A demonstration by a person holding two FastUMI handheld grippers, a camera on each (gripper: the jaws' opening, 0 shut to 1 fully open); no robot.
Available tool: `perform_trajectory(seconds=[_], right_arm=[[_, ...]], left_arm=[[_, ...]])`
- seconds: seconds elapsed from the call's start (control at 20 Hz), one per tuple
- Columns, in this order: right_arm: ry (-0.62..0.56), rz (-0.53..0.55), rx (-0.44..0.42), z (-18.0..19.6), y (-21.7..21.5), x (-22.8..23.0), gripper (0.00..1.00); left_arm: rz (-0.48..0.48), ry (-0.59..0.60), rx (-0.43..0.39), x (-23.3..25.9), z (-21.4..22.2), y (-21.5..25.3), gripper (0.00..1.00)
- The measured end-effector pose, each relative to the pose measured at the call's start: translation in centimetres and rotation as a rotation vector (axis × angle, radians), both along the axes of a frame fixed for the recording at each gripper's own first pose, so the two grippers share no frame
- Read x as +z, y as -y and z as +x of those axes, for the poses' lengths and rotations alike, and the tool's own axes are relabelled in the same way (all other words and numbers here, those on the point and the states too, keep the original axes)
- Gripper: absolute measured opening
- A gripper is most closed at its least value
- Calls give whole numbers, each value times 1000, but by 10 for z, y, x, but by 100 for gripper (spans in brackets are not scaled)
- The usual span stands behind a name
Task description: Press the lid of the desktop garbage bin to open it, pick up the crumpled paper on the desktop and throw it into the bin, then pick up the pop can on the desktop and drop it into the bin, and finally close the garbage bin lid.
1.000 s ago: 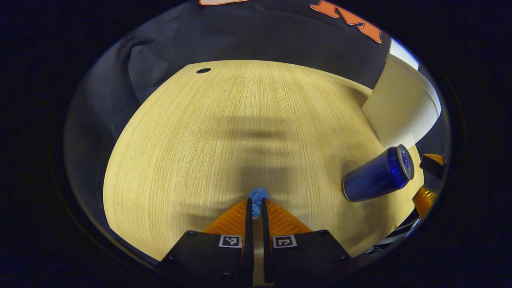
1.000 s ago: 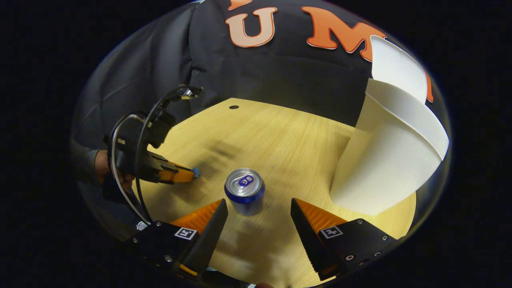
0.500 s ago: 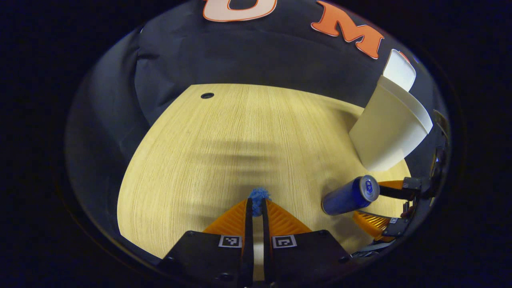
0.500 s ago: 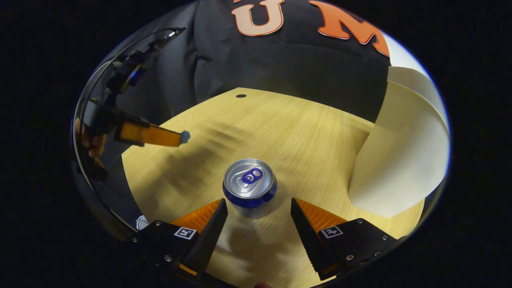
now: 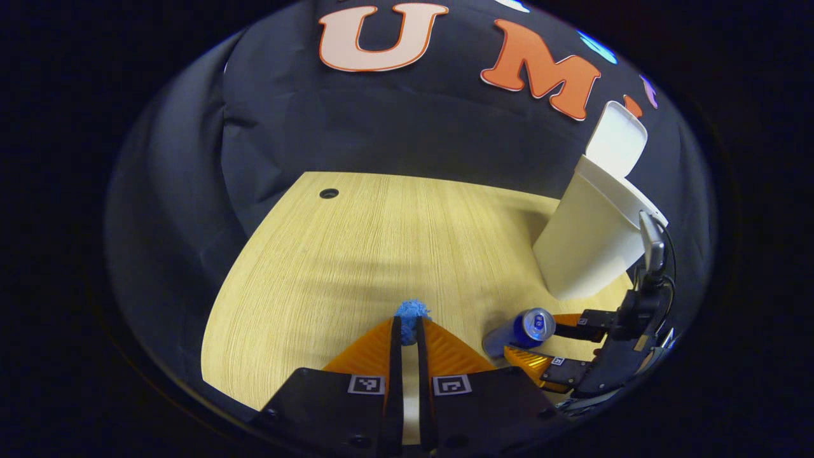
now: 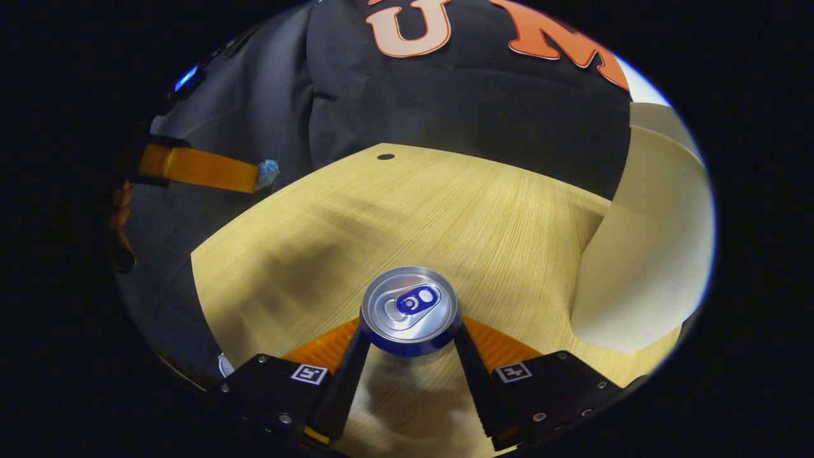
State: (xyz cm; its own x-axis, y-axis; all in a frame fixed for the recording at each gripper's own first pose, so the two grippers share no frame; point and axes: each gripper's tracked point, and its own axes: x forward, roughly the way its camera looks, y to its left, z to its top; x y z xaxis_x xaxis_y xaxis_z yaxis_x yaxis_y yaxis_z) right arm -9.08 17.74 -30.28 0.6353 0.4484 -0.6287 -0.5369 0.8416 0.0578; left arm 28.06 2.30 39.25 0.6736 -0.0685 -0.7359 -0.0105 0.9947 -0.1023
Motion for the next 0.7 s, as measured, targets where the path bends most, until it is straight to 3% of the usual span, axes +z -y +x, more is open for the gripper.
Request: perform_trajectory(seconds=[0.05,0.1,0.15,0.2,0.7], right_arm=[[0,6,3,0,0,1,80],[2,16,-2,0,1,3,78],[3,30,-10,1,2,7,78],[6,36,-21,2,4,11,78],[87,44,-175,-1,80,63,77]], left_arm=[[-2,15,-5,-47,18,5,13],[-4,29,-10,-41,24,17,13],[-3,54,-20,1,20,7,13],[-2,75,-30,14,23,7,13],[-42,303,-193,101,79,88,14]])
